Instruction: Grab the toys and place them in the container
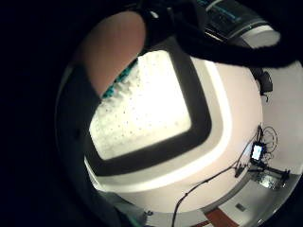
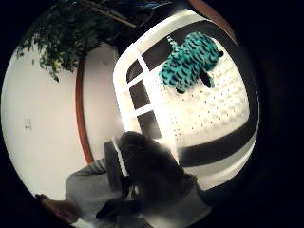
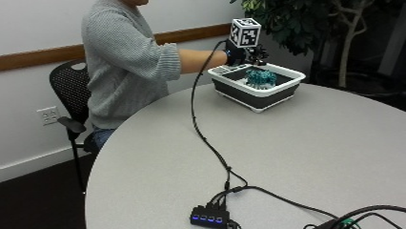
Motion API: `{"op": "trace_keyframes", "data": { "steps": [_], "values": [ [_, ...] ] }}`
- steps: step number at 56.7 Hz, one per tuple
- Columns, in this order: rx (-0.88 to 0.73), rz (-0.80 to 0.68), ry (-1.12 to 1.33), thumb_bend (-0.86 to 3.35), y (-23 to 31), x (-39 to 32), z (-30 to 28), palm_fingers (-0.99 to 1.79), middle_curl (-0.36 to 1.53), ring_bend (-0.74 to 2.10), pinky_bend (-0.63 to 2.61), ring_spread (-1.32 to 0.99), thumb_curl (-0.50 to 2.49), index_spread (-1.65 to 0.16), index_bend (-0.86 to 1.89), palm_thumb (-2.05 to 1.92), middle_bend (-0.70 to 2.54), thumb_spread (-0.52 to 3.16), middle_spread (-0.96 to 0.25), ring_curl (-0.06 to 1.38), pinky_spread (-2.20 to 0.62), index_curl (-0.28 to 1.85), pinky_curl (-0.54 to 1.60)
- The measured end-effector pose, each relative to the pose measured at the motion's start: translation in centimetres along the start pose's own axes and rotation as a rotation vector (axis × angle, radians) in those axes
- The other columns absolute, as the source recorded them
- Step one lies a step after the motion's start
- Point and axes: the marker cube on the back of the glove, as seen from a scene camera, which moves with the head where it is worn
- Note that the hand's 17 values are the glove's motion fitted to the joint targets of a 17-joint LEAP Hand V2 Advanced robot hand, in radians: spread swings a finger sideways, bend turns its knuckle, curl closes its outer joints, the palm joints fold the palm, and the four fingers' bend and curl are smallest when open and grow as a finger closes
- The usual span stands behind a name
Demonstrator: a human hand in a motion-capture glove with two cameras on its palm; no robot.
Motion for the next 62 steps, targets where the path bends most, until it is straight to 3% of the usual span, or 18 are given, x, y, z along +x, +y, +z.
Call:
{"op": "trace_keyframes", "data": {
  "steps": [5,9,13,18,26,39,48,62],
  "values": [
    [0.033,0.042,0.027,-0.11,4.9,2.8,-1.9,-0.21,0.37,0.15,0.76,-0.09,0.29,-0.38,0.15,-0.16,0.12,1.10,-0.17,0.28,0.08,0.52,0.36],
    [0.067,0.203,0.142,-0.11,10.6,7.9,-4.1,-0.20,0.35,0.15,0.76,-0.09,0.25,-0.38,0.16,-0.16,0.12,1.11,-0.16,0.27,0.09,0.50,0.36],
    [0.130,0.207,0.016,-0.11,16.8,11.2,-6.2,-0.18,0.33,0.15,0.75,-0.09,0.22,-0.38,0.16,-0.16,0.12,1.13,-0.16,0.26,0.09,0.48,0.35],
    [0.161,0.273,0.145,-0.10,24.1,16.9,-7.8,-0.15,0.32,0.15,0.73,-0.09,0.19,-0.38,0.17,-0.15,0.14,1.16,-0.16,0.25,0.09,0.47,0.35],
    [0.187,0.465,0.083,-0.08,30.7,18.9,-7.6,-0.11,0.30,0.15,0.71,-0.09,0.15,-0.39,0.19,-0.13,0.15,1.21,-0.16,0.24,0.09,0.46,0.34],
    [0.223,0.346,0.021,-0.08,40.1,11.0,-0.9,-0.11,0.29,0.16,0.71,-0.09,0.12,-0.39,0.18,-0.13,0.15,1.24,-0.16,0.22,0.09,0.44,0.34],
    [0.220,0.365,-0.024,-0.08,46.4,5.4,4.6,-0.11,0.28,0.16,0.70,-0.09,0.10,-0.38,0.19,-0.13,0.15,1.24,-0.16,0.21,0.09,0.43,0.34],
    [0.167,0.394,-0.015,-0.08,49.1,3.9,7.7,-0.09,0.28,0.16,0.68,-0.09,0.09,-0.39,0.19,-0.13,0.16,1.23,-0.16,0.20,0.08,0.43,0.34]
  ]
}}
